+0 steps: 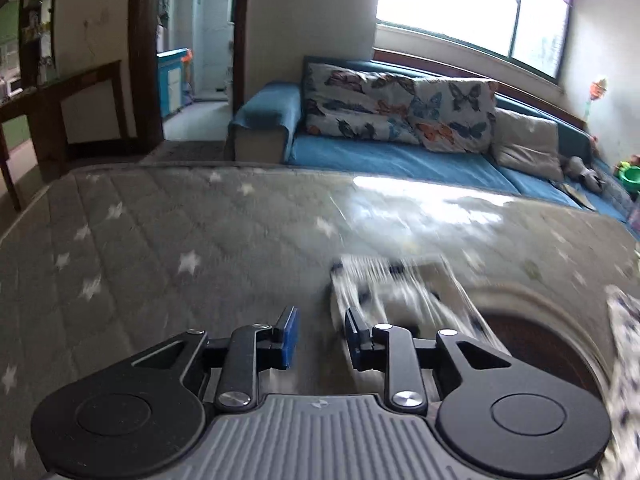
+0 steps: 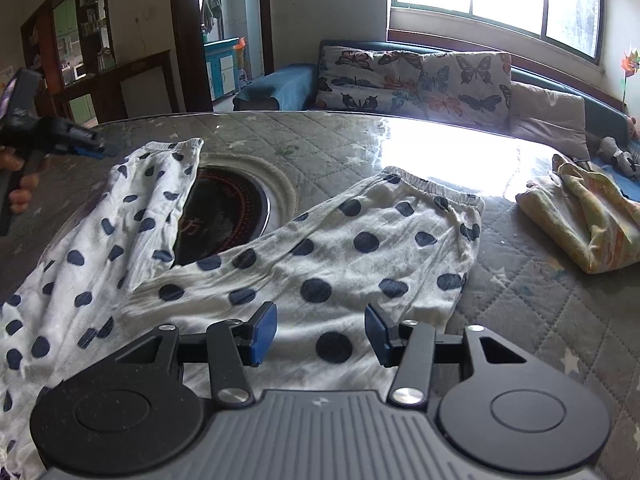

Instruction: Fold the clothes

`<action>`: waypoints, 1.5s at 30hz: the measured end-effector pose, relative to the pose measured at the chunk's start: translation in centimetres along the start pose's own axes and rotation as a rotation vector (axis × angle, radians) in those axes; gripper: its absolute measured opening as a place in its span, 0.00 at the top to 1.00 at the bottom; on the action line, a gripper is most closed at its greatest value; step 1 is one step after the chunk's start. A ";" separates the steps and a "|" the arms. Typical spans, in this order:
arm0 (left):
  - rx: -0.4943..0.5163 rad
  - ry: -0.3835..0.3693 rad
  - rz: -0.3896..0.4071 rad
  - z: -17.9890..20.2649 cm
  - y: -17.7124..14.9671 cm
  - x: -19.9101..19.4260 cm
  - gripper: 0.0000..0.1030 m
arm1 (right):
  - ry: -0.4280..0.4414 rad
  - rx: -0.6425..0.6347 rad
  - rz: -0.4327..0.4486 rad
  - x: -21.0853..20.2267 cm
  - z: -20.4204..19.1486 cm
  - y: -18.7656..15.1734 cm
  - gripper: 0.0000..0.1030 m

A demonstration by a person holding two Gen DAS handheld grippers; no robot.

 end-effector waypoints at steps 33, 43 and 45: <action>0.087 -0.076 -0.018 -2.0 -16.4 -16.5 0.97 | 0.034 -0.055 -0.003 -6.4 -8.1 -6.5 0.51; 0.166 -0.106 0.088 -1.2 -15.6 -19.9 0.75 | 0.140 -0.127 -0.070 -8.9 -11.3 -9.2 0.53; 0.210 -0.187 0.110 0.1 -15.9 -21.2 0.75 | 0.164 -0.146 -0.093 -9.2 -12.2 -10.0 0.54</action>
Point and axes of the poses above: each gripper's, at about its wrist camera, not at the fingertips, and x roughly the way its jaws point, z to its right, y to its top, the point moved 4 cm from there along x, roughly the way its jaws point, and after that the axes turned 15 degrees about y, right-handed, at the moved point
